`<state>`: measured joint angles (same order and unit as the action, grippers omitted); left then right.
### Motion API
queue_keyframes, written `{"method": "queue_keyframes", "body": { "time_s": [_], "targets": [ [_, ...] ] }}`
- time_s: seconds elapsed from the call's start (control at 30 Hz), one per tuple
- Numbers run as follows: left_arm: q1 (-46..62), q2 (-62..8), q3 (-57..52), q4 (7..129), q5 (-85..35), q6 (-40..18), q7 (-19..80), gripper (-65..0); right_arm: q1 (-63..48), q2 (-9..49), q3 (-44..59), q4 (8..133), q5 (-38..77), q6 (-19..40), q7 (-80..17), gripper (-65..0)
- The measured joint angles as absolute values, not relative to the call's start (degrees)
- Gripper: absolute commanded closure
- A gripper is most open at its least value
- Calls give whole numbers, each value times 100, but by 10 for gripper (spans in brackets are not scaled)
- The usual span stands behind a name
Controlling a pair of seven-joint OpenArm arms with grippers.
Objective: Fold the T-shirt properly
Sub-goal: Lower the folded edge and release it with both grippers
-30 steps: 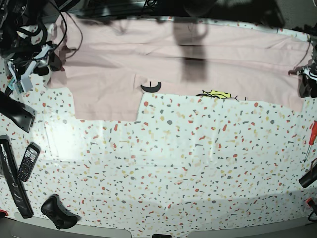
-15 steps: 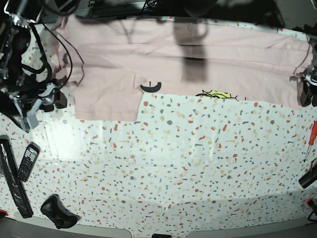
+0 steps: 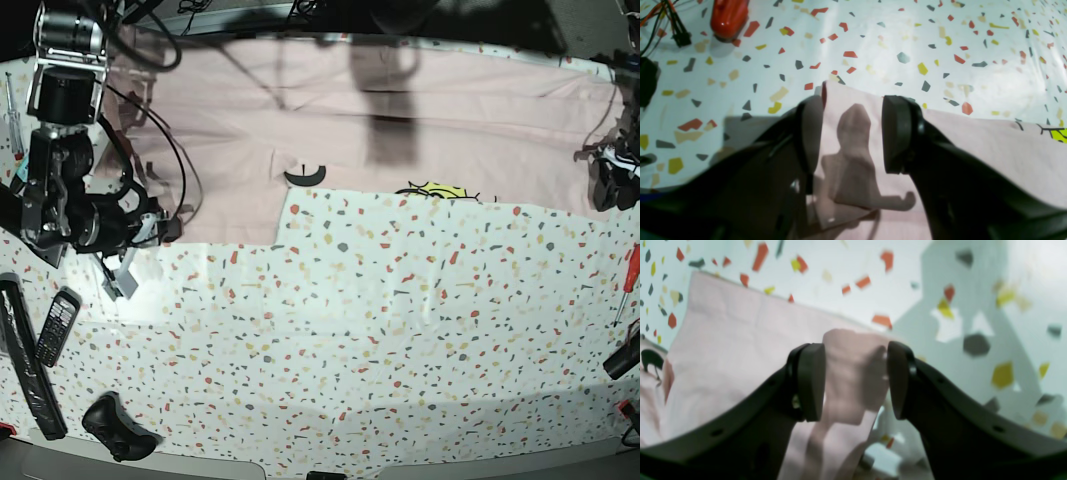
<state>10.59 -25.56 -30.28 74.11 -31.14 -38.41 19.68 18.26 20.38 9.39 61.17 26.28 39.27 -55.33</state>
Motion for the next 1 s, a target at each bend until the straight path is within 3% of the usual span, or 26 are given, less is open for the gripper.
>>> {"method": "queue_keyframes", "body": {
  "time_s": [0.27,0.53,0.8,1.0],
  "targets": [
    [1061,-2554,-3028,7411,-3114,-3841,1966,-275,1813,2062,633,6112,2307,3822,-5586,-270],
    [1059,-2556,-3028,7411,-3114,-3839,1966,-275,1811,1903,637,6112,2307,3820,-5706,-3],
    [1061,-2554,-3028,7411,-3085,-3839,1966,-275,1758,1710,631,6414,2274,3802,-5771,0],
    [1063,-2554,-3028,7411,-3065,-3839,1962,-275,1085,1686,604,8029,2204,3774,-5769,0]
  ]
}}
